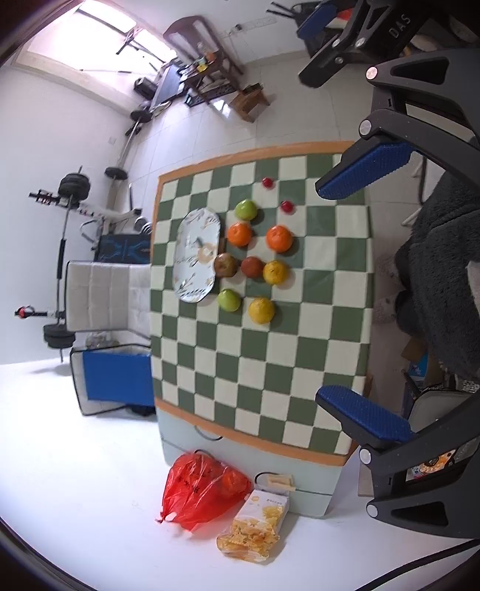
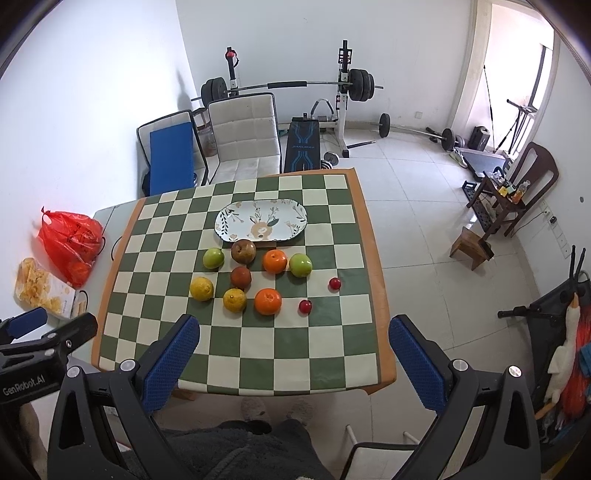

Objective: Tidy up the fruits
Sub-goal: 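Move the left tool to a yellow citrus while the right tool approaches an orange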

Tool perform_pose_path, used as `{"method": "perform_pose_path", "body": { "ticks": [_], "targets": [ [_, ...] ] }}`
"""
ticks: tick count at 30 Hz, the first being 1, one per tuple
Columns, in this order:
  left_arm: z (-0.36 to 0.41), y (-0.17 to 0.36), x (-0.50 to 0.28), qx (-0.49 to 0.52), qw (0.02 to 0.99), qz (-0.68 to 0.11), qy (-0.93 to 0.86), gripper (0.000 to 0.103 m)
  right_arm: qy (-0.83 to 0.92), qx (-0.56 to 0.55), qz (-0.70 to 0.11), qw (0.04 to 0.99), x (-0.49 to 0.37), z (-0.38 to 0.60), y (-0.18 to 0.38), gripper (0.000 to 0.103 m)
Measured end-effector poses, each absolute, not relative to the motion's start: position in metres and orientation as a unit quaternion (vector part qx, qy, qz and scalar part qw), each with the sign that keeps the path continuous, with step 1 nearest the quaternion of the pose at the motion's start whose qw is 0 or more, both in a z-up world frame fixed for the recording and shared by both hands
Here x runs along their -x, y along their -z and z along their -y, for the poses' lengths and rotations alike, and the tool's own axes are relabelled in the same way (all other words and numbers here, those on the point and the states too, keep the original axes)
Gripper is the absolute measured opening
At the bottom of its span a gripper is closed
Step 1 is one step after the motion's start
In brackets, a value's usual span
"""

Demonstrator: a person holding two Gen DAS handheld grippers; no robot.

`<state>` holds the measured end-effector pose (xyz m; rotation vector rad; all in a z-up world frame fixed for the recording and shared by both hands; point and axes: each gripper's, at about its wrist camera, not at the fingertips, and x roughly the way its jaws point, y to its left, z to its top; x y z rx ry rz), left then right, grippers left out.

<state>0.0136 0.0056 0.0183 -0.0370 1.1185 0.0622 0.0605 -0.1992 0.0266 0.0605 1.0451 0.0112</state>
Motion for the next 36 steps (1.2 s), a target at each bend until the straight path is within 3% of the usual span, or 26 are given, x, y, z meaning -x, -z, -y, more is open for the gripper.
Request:
{"method": "perform_pose_path", "body": {
  "ticks": [9,20,29,36],
  "targets": [
    [-0.009,0.046,-0.071,-0.089,0.859,-0.484,-0.142,0.103,-0.064,-0.07,-0.545,0.833,-0.125,0.197,0.089,0.103],
    [-0.041,0.19,-0.18,-0.15,0.789,-0.584,-0.122,0.103,-0.042,-0.097,-0.649,0.753,-0.213,0.155,0.278,0.102],
    [-0.042,0.298,-0.244,-0.132,0.722,-0.679,-0.035,0.102,0.012,-0.108,-0.704,0.702,-0.247,0.14,0.359,0.101],
    [-0.036,0.343,-0.256,-0.081,0.681,-0.727,0.026,0.097,0.024,-0.106,-0.722,0.683,-0.263,0.133,0.389,0.101]
  ]
}}
